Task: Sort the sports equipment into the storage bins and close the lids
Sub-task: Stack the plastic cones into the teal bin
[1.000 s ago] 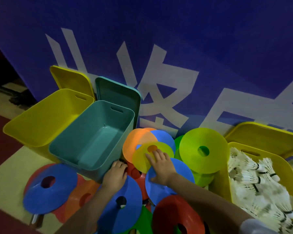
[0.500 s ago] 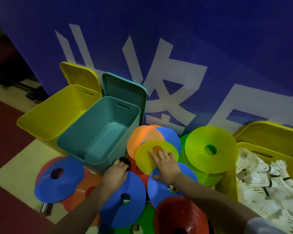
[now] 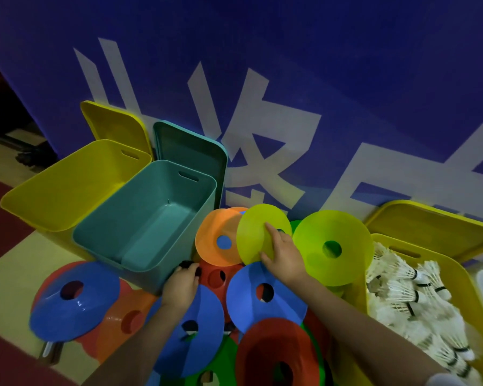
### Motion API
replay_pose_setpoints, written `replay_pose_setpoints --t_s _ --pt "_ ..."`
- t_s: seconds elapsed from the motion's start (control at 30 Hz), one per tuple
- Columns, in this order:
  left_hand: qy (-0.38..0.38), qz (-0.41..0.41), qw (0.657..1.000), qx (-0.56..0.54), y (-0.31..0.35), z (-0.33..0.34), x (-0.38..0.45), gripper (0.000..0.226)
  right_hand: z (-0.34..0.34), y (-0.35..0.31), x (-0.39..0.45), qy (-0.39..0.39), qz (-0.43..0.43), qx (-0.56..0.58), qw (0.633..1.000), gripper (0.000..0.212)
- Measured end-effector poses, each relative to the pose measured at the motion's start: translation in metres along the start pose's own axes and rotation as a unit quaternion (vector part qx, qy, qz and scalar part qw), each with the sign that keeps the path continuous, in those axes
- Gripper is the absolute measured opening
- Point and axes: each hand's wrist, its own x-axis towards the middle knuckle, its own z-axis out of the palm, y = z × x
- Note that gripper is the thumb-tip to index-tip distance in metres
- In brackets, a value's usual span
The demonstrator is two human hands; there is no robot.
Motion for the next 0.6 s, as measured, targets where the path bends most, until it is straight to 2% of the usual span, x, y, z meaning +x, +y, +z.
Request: replay_pose_setpoints --t_s 0.17,0.3,0.37,0.47,0.57,0.6 --pt "0.094 0.050 0.988 -0.114 0.005 -0.023 -0.017 0.042 0.003 -0.002 -0.001 0.011 -0.005 0.009 1.000 0.087" --pt "0.147 0.028 0.963 -0.224 0.014 -0.046 -0.028 0.039 0.000 -0.014 -0.007 -0.005 0.012 -0.074 0.997 0.122" --pt "0.148 0.012 0.954 -0.260 0.014 -0.052 -0.034 0.037 0.008 -0.021 -0.016 -0.001 0.011 -0.130 0.991 0.130" --pt "0.137 -0.004 0.952 -0.275 0.013 -0.057 -0.046 0.036 0.025 -0.025 -0.021 0.017 0.055 -0.149 0.987 0.126" --pt "0.124 -0.015 0.950 -0.285 0.012 -0.057 -0.058 0.036 0.033 -0.023 -0.021 0.085 0.090 -0.107 0.987 0.110" --pt "0.118 -0.015 0.949 -0.291 0.012 -0.056 -0.061 0.036 0.033 -0.021 -0.021 0.082 0.099 -0.083 0.988 0.105"
